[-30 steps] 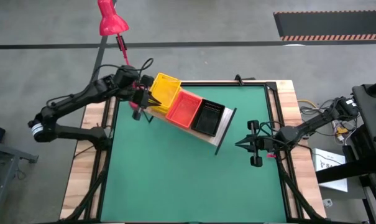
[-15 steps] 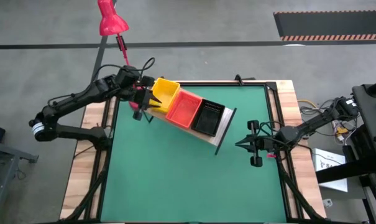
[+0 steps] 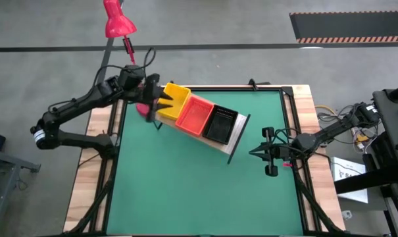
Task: Stack baskets on shelf by color
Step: Stack the yellow bin on top of the other yellow bins on the shelf, then adjust the bins on the shelf
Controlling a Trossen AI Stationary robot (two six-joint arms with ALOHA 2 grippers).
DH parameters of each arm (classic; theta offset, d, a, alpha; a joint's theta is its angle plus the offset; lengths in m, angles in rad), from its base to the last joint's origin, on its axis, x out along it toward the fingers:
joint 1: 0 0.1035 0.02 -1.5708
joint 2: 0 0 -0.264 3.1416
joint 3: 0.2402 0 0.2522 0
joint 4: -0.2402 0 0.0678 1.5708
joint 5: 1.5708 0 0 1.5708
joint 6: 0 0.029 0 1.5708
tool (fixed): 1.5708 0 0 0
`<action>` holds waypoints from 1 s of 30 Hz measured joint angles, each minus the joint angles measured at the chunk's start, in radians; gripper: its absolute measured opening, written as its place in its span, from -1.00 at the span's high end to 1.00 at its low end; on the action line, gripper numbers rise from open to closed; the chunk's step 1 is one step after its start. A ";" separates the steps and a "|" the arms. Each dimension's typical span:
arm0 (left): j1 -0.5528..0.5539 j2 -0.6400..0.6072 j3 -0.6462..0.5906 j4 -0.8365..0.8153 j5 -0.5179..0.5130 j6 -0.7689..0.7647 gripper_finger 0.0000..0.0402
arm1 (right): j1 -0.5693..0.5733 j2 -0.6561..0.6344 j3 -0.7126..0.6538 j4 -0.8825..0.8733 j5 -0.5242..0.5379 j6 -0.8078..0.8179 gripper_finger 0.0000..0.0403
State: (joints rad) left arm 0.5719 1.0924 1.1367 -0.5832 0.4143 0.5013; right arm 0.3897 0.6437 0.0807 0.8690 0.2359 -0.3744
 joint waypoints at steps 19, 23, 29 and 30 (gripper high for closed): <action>-0.101 0.267 0.189 -0.282 -0.299 -0.147 0.99 | 0.000 -0.002 0.000 0.005 0.000 -0.018 0.96; -0.106 0.274 0.185 -0.323 -0.290 -0.076 1.00 | 0.000 -0.002 0.000 0.004 0.000 -0.018 0.96; -0.126 0.259 0.186 -0.372 -0.285 -0.013 1.00 | 0.000 -0.002 0.000 0.004 0.000 -0.011 0.96; -0.129 0.254 0.189 -0.384 -0.285 -0.002 1.00 | 0.000 -0.002 0.000 0.004 0.000 -0.010 0.96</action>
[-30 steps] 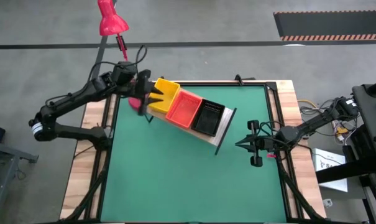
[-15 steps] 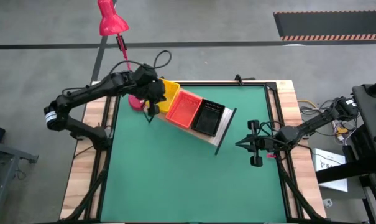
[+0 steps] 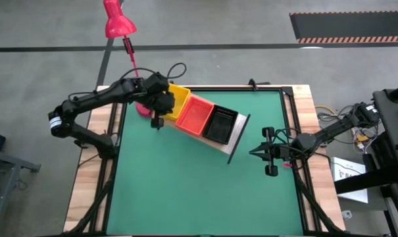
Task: Stack baskets on shelf by color
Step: Adjust the bins on the shelf
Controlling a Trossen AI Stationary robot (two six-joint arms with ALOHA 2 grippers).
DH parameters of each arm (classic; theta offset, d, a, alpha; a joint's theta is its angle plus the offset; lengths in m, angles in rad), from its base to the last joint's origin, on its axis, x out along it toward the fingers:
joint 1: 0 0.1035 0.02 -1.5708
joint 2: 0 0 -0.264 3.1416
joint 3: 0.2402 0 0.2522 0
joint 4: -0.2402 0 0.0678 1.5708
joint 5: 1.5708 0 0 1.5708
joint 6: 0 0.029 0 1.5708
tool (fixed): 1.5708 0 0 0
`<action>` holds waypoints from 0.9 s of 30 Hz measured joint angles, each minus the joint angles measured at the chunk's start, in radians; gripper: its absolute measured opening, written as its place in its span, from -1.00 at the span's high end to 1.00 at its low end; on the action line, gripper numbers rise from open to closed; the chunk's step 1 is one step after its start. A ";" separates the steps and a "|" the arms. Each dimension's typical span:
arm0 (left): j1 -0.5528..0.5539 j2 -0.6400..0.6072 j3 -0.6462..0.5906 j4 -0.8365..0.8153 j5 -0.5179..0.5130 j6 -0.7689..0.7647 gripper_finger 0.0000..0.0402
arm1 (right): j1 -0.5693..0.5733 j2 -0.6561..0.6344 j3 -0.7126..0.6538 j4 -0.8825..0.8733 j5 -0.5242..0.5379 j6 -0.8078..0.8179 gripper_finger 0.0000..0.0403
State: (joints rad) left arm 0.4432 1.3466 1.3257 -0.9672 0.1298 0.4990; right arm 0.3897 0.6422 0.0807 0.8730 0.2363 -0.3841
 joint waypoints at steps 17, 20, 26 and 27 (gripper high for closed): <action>-0.015 -0.067 0.004 -0.086 -0.006 0.117 1.00 | 0.000 0.000 0.000 0.000 0.000 0.007 0.96; -0.014 -0.081 0.004 -0.055 -0.012 0.111 1.00 | 0.000 0.000 0.000 0.000 0.000 0.007 0.96; -0.029 -0.109 0.004 0.007 -0.010 0.099 1.00 | 0.000 0.000 0.000 0.000 0.000 0.007 0.96; -0.039 -0.112 0.004 0.031 -0.009 0.075 1.00 | 0.000 0.000 0.000 0.000 0.000 0.007 0.96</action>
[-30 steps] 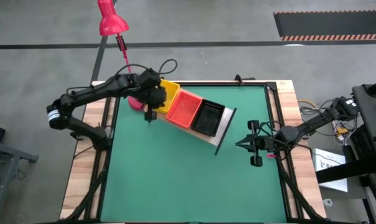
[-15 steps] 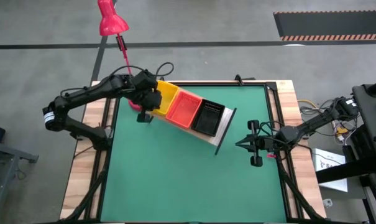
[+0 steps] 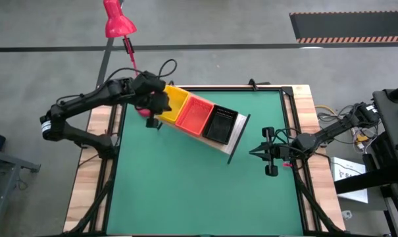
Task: Stack baskets on shelf by color
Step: Adjust the bins on the shelf
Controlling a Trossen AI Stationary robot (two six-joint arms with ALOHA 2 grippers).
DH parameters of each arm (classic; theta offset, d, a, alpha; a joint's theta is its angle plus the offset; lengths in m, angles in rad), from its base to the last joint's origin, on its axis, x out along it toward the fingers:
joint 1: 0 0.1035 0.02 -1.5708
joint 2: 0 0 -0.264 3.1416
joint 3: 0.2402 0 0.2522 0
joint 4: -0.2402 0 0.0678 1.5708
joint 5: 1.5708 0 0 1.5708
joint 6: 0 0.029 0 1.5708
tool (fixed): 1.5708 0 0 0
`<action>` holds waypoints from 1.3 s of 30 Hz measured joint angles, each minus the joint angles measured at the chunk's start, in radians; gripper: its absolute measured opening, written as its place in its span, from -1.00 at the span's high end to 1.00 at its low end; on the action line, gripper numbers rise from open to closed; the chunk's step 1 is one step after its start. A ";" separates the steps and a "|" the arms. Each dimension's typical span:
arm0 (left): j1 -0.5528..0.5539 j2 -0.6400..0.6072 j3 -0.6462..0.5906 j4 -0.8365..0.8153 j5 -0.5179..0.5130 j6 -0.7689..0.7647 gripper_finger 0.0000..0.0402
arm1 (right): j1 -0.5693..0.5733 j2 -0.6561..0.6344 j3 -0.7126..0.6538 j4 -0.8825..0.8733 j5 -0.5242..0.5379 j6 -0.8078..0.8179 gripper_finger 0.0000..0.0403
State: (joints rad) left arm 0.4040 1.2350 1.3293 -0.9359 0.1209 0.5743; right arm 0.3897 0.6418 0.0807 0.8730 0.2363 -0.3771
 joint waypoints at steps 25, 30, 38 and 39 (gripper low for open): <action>-0.380 0.091 -0.007 0.363 -0.187 -0.282 1.00 | 0.000 0.000 0.000 0.000 0.000 0.000 0.96; -0.370 0.186 0.027 0.384 -0.260 -0.283 1.00 | 0.000 0.000 0.000 0.021 0.001 -0.021 0.96; -0.350 0.330 0.121 0.345 -0.363 -0.281 1.00 | 0.000 0.000 0.000 0.029 0.002 -0.040 0.96; -0.347 0.339 0.131 0.341 -0.368 -0.281 1.00 | 0.000 0.000 0.000 0.027 0.002 -0.041 0.96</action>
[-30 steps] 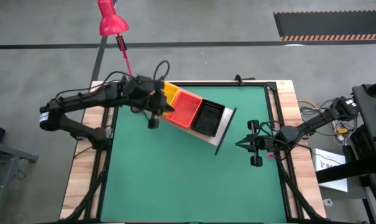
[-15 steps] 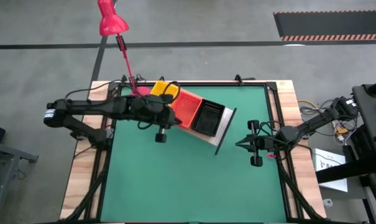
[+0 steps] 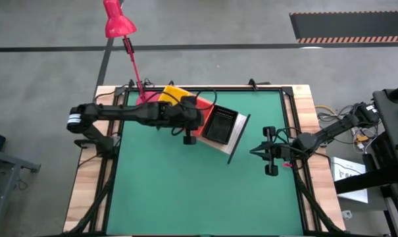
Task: Stack baskets on shelf by color
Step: Adjust the bins on the shelf
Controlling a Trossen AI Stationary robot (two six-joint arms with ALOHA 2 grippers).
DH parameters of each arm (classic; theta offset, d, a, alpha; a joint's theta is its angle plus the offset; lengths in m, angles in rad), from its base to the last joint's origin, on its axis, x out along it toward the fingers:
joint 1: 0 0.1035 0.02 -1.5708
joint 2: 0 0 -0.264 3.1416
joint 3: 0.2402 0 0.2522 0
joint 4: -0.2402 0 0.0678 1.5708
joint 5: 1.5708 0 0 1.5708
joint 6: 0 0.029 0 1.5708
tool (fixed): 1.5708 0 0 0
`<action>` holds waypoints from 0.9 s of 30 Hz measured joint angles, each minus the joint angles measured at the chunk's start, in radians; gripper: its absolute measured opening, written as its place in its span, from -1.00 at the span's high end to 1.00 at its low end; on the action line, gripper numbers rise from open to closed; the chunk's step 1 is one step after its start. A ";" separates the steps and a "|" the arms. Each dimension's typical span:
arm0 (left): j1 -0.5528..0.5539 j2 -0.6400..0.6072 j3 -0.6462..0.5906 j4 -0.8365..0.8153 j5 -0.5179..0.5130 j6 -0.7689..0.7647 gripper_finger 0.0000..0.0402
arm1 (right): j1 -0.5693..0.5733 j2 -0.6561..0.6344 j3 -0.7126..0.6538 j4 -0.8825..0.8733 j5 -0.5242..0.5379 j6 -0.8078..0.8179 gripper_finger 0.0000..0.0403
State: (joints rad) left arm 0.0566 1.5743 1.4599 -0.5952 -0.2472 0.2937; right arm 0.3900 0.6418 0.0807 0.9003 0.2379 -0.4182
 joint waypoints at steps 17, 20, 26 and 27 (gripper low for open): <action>0.083 0.036 0.007 -0.037 -0.089 0.007 1.00 | 0.000 0.000 0.000 -0.006 0.000 0.002 0.96; 0.086 0.044 0.009 -0.033 -0.049 0.006 1.00 | 0.000 0.001 0.000 -0.006 0.001 0.001 0.96; 0.084 0.043 0.003 -0.016 0.007 0.000 1.00 | 0.000 0.001 0.000 -0.011 0.029 -0.002 0.96; 0.084 0.043 0.003 -0.015 0.013 -0.001 1.00 | 0.000 0.001 0.000 -0.012 0.029 -0.002 0.96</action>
State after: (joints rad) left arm 0.1410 1.6173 1.4631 -0.6105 -0.2342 0.2932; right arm 0.3897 0.6426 0.0807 0.8880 0.2668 -0.4198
